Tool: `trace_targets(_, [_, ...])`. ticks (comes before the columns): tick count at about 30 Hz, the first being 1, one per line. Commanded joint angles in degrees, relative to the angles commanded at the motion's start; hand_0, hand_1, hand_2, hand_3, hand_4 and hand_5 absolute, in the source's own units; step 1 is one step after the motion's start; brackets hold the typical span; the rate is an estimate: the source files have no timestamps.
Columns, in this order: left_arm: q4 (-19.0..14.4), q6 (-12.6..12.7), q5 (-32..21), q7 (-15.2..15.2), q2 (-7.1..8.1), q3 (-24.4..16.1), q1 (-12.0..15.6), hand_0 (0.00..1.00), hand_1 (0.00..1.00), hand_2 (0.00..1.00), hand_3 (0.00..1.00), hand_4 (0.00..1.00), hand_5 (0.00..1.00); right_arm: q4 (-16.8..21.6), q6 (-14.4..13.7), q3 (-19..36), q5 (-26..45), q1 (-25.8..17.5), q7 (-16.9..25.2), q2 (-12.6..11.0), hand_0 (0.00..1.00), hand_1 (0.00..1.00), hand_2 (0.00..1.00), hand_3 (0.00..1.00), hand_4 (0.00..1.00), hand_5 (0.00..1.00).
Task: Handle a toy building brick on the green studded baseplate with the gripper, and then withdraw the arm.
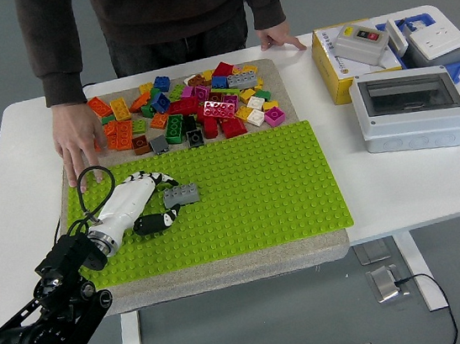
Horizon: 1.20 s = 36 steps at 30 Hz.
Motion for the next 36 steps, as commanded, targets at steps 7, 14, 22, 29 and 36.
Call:
trace_targets(7, [-0.3, -0.5, 0.1, 0.2, 0.3, 0.1, -0.1, 0.991, 0.911, 0.883, 0.731, 0.642, 0.266, 0.0, -0.1, 0.4, -0.2, 0.0, 0.1, -0.1, 0.653, 0.647, 0.675, 0.507, 0.414, 0.7])
trace_targets(14, [-1.0, -1.3, 0.1, 0.7, 1.17, 0.6, -0.1, 0.994, 0.914, 0.885, 0.732, 0.65, 0.27, 0.0, -0.2, 1.2, -0.9, 0.1, 0.1, -0.1, 0.654, 0.647, 0.676, 0.505, 0.413, 0.7])
trace_targets(22, [-3.5, -2.5, -0.3, 1.7, 2.8, 0.8, 0.1, 0.995, 0.919, 0.893, 0.734, 0.67, 0.288, 0.0, -0.2, 1.6, -1.2, 0.1, 0.1, -0.3, 0.654, 0.646, 0.674, 0.502, 0.414, 0.698])
trace_targets(29, [-8.6, -3.2, 0.1, 2.7, 4.47, -0.3, 0.6, 0.996, 0.92, 0.894, 0.733, 0.685, 0.303, 0.0, -0.2, 1.7, -1.2, 0.0, 0.0, -0.4, 0.653, 0.646, 0.675, 0.502, 0.413, 0.698])
trace_targets(36, [-14.3, -4.0, -0.2, 3.5, 6.68, -1.3, 2.0, 0.998, 0.927, 0.894, 0.609, 0.747, 0.51, 0.0, -0.2, 2.2, -1.5, -0.1, -0.1, -0.5, 0.654, 0.646, 0.674, 0.501, 0.413, 0.697])
